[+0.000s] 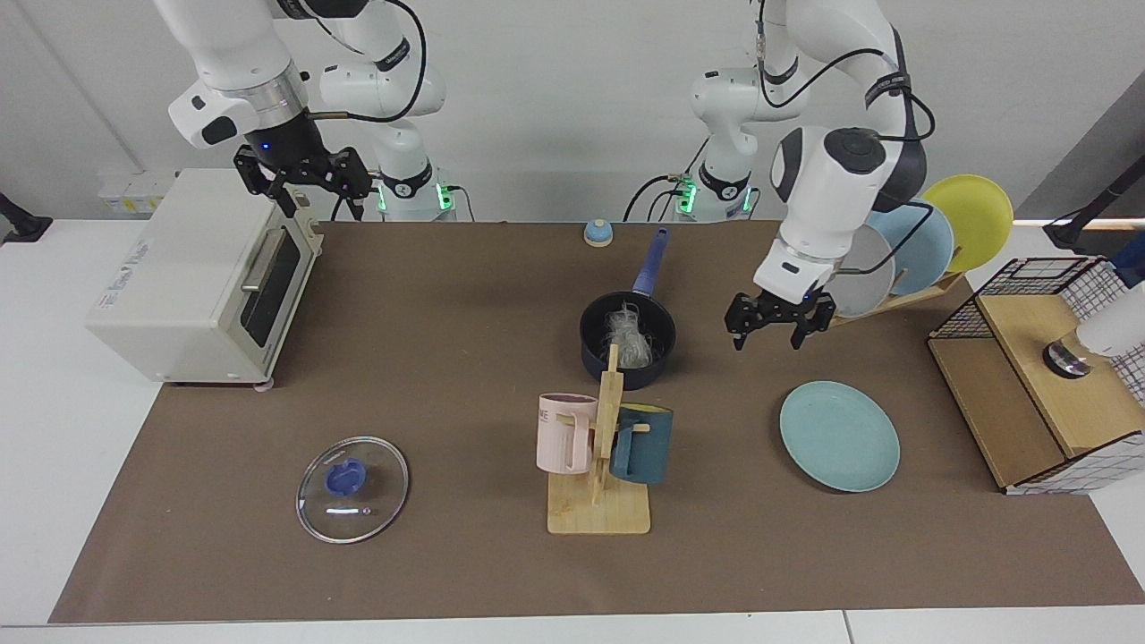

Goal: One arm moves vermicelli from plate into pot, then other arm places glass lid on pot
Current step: 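Release the vermicelli into the pot and withdraw the left gripper, then reach the right gripper to the glass lid and grasp its knob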

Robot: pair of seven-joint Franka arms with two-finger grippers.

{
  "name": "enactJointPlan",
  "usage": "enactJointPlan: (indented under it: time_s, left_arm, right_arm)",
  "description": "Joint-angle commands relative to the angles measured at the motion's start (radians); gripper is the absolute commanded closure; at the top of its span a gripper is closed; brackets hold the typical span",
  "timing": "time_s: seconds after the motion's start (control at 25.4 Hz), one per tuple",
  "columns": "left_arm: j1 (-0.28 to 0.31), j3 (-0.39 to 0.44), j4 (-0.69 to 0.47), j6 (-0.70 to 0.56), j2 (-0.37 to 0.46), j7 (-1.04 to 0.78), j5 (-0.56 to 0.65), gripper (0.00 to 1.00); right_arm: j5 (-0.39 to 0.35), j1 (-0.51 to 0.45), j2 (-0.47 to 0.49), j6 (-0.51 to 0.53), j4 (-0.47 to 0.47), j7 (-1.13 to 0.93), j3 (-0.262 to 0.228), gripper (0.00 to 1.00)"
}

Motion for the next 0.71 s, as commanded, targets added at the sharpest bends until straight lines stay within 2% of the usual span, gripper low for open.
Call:
enactJointPlan:
  time_s: [0.0, 0.16, 0.28, 0.39, 0.47, 0.55, 0.67]
  left_arm:
    - [0.084, -0.012, 0.034, 0.007, 0.014, 0.180, 0.013, 0.00]
    - [0.125, -0.014, 0.082, -0.010, 0.023, 0.303, 0.020, 0.00]
    - [0.130, -0.012, 0.129, -0.080, 0.024, 0.309, 0.043, 0.00]
    - [0.144, -0.012, 0.171, -0.151, 0.020, 0.301, 0.053, 0.00]
    - [0.158, -0.012, 0.214, -0.226, 0.017, 0.300, 0.056, 0.00]
    - [0.165, -0.012, 0.275, -0.324, 0.017, 0.286, 0.054, 0.00]
    - [0.167, -0.012, 0.306, -0.404, 0.006, 0.216, 0.056, 0.00]
  right_arm:
    - [0.026, -0.025, -0.001, -0.023, 0.009, -0.018, 0.006, 0.00]
    - [0.013, -0.031, 0.004, -0.007, 0.012, -0.021, 0.008, 0.00]
    - [-0.011, -0.031, 0.007, -0.008, 0.017, -0.022, 0.006, 0.01]
    - [-0.031, -0.037, 0.040, -0.019, 0.064, -0.025, 0.008, 0.01]
    - [-0.033, -0.030, 0.101, -0.020, 0.128, -0.025, 0.008, 0.01]
    - [-0.033, -0.023, 0.199, -0.022, 0.240, -0.027, 0.008, 0.01]
    - [-0.033, -0.022, 0.334, -0.030, 0.371, -0.027, 0.012, 0.01]
